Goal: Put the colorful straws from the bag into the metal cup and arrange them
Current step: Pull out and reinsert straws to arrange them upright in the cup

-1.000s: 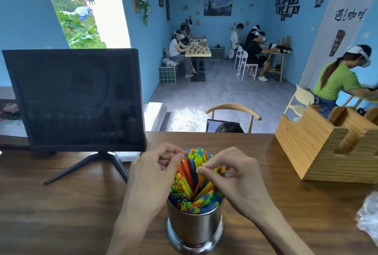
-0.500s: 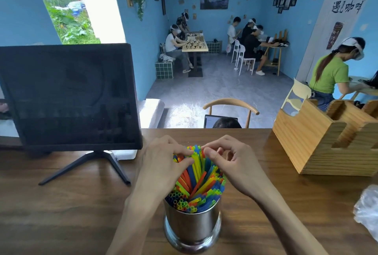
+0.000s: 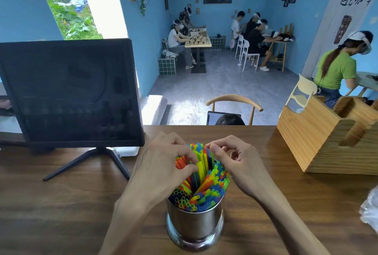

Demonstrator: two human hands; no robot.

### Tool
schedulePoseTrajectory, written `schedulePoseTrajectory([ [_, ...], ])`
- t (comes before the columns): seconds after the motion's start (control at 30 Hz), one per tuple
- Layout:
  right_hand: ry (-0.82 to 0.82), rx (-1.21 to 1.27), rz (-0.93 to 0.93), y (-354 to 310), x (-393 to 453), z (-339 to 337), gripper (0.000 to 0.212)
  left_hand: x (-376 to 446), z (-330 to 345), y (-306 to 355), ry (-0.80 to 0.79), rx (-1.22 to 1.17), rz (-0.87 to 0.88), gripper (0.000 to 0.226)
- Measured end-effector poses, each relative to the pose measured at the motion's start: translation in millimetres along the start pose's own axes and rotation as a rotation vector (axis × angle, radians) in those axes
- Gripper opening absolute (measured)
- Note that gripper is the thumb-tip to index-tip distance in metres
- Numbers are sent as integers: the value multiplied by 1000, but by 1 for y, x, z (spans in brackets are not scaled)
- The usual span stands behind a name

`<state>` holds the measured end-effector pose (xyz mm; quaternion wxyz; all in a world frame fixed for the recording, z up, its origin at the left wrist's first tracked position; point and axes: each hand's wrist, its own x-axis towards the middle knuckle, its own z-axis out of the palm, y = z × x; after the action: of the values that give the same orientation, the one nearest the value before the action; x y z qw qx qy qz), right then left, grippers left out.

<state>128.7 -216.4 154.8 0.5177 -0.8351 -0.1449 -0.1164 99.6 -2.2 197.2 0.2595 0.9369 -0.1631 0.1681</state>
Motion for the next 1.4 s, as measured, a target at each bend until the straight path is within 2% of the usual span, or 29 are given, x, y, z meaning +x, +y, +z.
schedulePoseTrajectory([
  [0.4, 17, 14, -50, -12, -5, -3, 12, -7, -3, 8, 1, 26, 59, 18],
  [0.57, 17, 11, -75, -19, -8, -5, 19, -11, -4, 13, 37, -1, 92, 16],
  [0.73, -96, -20, -163, -26, -8, -11, 16, -10, -18, 15, 91, -117, 106, 17],
  [0.8, -224, 0, -205, -29, -9, -12, 24, -5, -29, 17, 168, -234, 99, 18],
  [0.9, -380, 11, -157, -34, -9, -10, 36, 7, -48, 20, 341, -459, 96, 14],
  [1.03, -299, 109, -246, -39, -5, -18, 22, 16, -70, 17, 600, -720, 165, 16],
  [1.1, -240, 254, -218, -39, -2, -29, 21, 14, -74, 8, 644, -804, 165, 14],
  [1.2, -19, 505, -147, -37, 4, -51, 33, 4, -70, -8, 524, -832, 80, 20],
  [1.3, 173, 693, -30, -36, 13, -65, 57, -4, -55, -15, 273, -790, -37, 25],
  [1.4, 223, 832, -71, -41, 19, -65, 51, -6, -37, -6, -17, -616, -77, 24],
])
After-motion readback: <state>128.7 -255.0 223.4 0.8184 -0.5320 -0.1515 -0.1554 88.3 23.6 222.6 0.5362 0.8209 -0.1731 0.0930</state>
